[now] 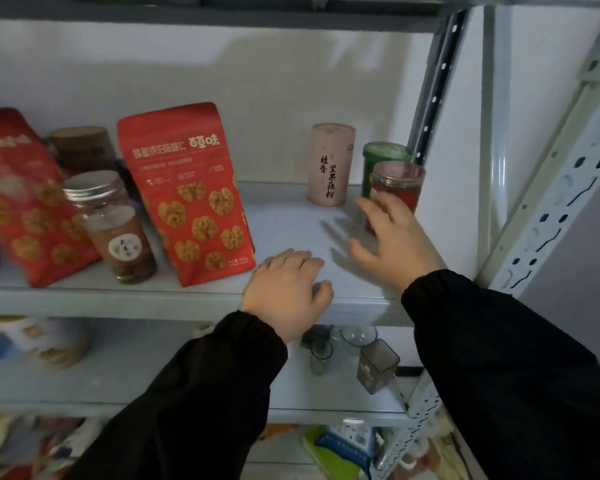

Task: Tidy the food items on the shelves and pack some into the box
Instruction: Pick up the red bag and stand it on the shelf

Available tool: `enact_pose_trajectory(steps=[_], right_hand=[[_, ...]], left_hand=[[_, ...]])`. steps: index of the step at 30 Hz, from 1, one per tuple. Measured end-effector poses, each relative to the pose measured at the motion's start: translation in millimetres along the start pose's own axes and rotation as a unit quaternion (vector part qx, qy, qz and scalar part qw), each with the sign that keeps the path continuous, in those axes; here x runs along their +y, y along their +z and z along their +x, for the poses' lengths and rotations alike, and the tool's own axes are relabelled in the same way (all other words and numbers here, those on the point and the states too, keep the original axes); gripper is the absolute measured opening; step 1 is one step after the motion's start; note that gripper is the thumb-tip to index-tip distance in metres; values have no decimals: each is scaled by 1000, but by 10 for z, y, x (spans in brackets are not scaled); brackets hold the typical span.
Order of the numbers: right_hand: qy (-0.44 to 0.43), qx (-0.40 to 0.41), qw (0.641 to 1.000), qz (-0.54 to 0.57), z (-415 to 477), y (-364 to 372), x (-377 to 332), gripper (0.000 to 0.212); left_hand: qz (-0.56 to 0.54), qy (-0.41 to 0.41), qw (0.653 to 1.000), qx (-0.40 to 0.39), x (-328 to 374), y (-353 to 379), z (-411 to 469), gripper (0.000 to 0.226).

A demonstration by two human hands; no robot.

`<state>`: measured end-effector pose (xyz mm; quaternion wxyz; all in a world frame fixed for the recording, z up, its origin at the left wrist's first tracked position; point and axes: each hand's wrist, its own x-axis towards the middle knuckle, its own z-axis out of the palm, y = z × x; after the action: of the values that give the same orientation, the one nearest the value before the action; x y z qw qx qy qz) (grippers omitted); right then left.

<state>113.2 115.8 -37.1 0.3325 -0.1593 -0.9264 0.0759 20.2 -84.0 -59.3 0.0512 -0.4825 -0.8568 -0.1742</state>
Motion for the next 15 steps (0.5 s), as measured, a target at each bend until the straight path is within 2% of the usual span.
enact_pose_trajectory(steps=[1,3,5,7,10,14,15], right_hand=[[-44,-30,999,-10,-20,39,-1,65],[-102,-82,991,-11,-20,70,-45,61],[-119,-157,980,-16,-1,65,-97,62],[-112,-223,968,-16,78,106,-105,64],[-119,-281,952,11,287,161,-201,65],[-108,-279,953,48,392,258,-259,47],[-100,-274,955,61,379,277,-249,45]], left_hand=[[-42,10,998,37,9,-19,-54,57],[-81,28,980,179,-21,-66,-195,42],[-76,-5,935,347,-95,-131,-320,28],[-107,-87,883,448,-170,-203,-461,30],[-242,-213,830,456,-235,-300,-584,58],[-377,-257,776,435,-476,-336,-477,86],[-385,-271,772,426,-504,-343,-449,91]])
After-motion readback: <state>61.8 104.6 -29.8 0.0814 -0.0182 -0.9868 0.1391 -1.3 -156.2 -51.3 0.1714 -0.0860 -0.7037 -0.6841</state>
